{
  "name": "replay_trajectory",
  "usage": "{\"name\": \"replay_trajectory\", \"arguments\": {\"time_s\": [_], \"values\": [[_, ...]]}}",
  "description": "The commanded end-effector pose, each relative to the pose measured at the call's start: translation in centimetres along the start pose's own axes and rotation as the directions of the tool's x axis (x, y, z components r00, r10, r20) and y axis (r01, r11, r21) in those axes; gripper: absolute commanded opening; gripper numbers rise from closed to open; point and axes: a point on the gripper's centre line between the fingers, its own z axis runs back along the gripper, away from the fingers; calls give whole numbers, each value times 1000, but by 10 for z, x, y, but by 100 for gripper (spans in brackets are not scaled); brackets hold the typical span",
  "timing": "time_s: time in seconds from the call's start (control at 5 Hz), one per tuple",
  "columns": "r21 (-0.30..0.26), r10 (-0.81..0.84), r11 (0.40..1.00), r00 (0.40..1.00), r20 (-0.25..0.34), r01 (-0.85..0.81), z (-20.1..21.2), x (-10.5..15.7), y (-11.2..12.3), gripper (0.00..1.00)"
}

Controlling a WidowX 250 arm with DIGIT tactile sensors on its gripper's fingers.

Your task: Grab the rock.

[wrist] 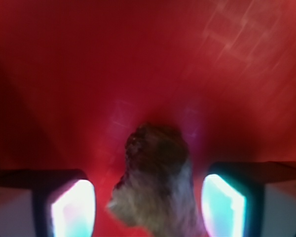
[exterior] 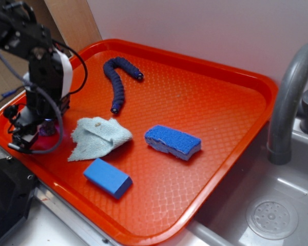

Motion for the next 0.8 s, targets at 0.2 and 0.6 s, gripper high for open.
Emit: {"name": "replay_trajectory", "arguments": {"time_s": [0.2, 0.6], "values": [[-32, 408, 910, 879, 248, -414, 72, 12, 11, 0], [-201, 803, 592, 547, 237, -781, 171, 42, 15, 0]]}}
